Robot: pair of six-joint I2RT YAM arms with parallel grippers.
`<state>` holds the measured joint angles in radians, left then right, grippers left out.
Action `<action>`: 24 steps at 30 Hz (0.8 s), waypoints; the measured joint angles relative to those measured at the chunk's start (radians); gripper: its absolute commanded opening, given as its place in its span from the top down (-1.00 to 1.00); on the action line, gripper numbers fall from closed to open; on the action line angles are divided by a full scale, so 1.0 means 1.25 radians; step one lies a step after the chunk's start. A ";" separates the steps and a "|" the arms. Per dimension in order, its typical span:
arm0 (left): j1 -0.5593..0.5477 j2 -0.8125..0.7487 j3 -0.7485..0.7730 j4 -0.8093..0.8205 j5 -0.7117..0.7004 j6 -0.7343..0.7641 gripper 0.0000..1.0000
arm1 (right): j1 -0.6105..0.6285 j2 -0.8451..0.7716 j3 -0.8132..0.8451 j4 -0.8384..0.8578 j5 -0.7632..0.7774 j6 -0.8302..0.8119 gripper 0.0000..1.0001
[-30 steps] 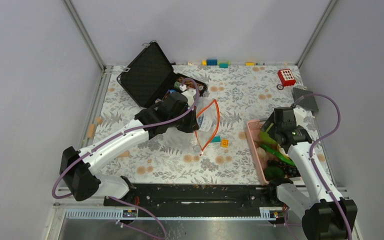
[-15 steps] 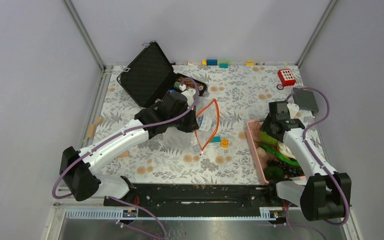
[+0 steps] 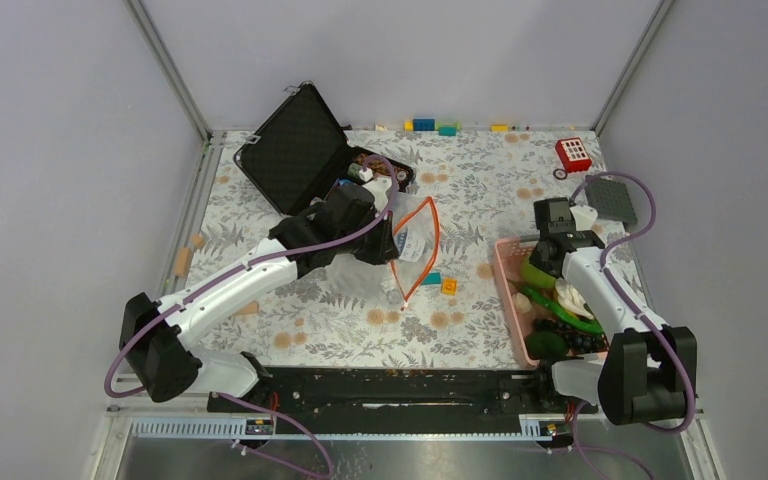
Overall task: Place the food in the zip-top bag and seal the zipper
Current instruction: Pick up the fake vegetable from the bin.
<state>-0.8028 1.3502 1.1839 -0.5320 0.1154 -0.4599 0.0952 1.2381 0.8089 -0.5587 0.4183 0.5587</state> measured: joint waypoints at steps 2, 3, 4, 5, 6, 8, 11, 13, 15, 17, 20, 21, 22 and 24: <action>0.000 0.000 0.000 0.002 0.002 0.000 1.00 | 0.000 -0.003 0.000 -0.003 0.000 0.003 0.80; 0.000 0.000 0.000 0.002 0.004 0.000 1.00 | 0.000 -0.008 0.000 -0.006 0.000 0.003 0.88; 0.000 0.000 0.000 0.003 0.005 0.000 1.00 | 0.000 -0.015 -0.001 -0.010 0.000 0.003 0.98; 0.000 0.000 0.000 0.002 0.005 0.000 1.00 | 0.000 -0.028 -0.003 -0.014 0.000 0.005 1.00; 0.000 0.000 0.000 0.003 0.007 0.000 1.00 | 0.000 -0.045 -0.005 -0.020 -0.001 0.005 1.00; 0.000 0.000 0.000 0.003 0.009 0.000 1.00 | 0.000 -0.092 -0.013 -0.034 -0.001 0.005 1.00; 0.000 0.000 0.000 0.003 0.011 0.000 1.00 | 0.000 -0.182 -0.023 -0.052 -0.012 0.005 1.00; 0.000 0.000 0.000 0.003 0.013 0.000 1.00 | 0.000 -0.235 -0.027 -0.064 -0.021 0.005 1.00; 0.000 0.000 0.000 0.003 0.016 -0.001 1.00 | 0.000 -0.291 -0.033 -0.081 -0.038 0.005 1.00; 0.000 0.000 0.000 0.003 0.019 -0.001 1.00 | 0.000 -0.341 -0.041 -0.092 -0.056 0.002 1.00; 0.000 0.000 0.000 0.003 0.026 -0.003 1.00 | 0.000 -0.411 -0.054 -0.101 -0.086 -0.015 1.00; 0.000 0.000 0.000 0.002 0.028 -0.003 1.00 | 0.000 -0.435 -0.059 -0.100 -0.100 -0.023 1.00; 0.000 0.000 0.000 0.003 0.030 -0.004 1.00 | 0.000 -0.459 -0.065 -0.099 -0.117 -0.032 1.00; 0.000 0.000 0.000 0.002 0.034 -0.007 1.00 | 0.000 -0.505 -0.076 -0.095 -0.154 -0.048 1.00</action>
<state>-0.8028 1.3502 1.1839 -0.5293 0.1581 -0.4686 0.0952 0.6071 0.7136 -0.6773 0.2253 0.4988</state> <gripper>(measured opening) 0.010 0.053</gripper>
